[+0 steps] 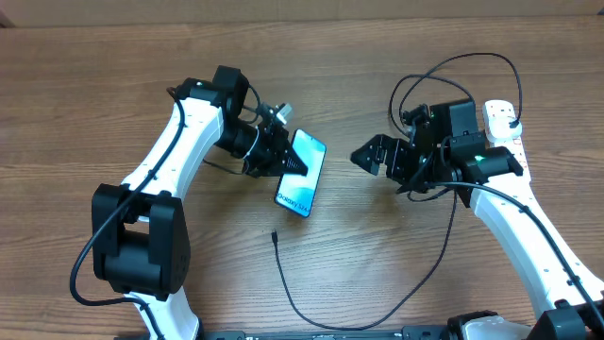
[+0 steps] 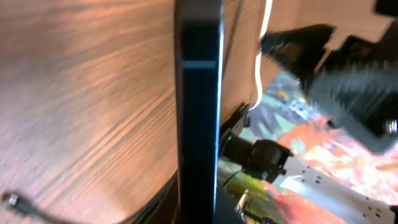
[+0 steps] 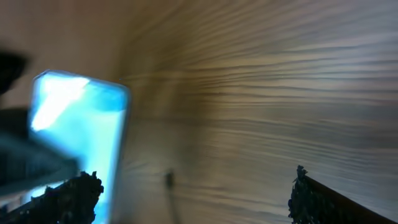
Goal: Plug charger to phone and switch on socket
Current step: 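Release the phone from the right gripper and pull it back, then swing the phone downward toward the cable plug with the left gripper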
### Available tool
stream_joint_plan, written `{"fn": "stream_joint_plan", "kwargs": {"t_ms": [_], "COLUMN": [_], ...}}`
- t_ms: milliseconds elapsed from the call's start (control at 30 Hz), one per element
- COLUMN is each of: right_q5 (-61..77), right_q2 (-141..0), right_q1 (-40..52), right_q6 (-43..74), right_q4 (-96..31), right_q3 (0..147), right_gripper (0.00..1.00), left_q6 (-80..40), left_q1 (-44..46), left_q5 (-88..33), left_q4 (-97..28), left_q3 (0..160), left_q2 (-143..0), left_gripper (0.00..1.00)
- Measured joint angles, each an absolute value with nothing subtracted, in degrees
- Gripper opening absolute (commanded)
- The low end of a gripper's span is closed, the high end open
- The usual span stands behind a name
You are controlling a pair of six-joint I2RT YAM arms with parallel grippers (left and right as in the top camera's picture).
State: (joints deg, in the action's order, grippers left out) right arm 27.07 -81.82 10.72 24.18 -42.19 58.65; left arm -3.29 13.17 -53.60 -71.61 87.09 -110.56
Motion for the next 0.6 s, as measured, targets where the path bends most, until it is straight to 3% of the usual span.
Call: {"fn": "stream_joint_plan", "kwargs": {"t_ms": [300, 600], "right_q5": [11.3, 5.5], "right_q2": [-81.8, -82.0], "right_q1": [10.5, 10.5], "right_q6": [25.3, 27.8], "right_q4": [-46.0, -46.5], "right_q3": [58.7, 58.7], "right_gripper": [1.0, 1.0], "left_q6": [-12.3, -26.4], "left_q1": [15.9, 22.1], "left_q5": [-34.6, -31.6], "left_q4": [-73.5, -81.0], "left_q3": [87.1, 87.1], "left_q2": [-110.6, -110.6], "left_gripper": [0.04, 0.04]}}
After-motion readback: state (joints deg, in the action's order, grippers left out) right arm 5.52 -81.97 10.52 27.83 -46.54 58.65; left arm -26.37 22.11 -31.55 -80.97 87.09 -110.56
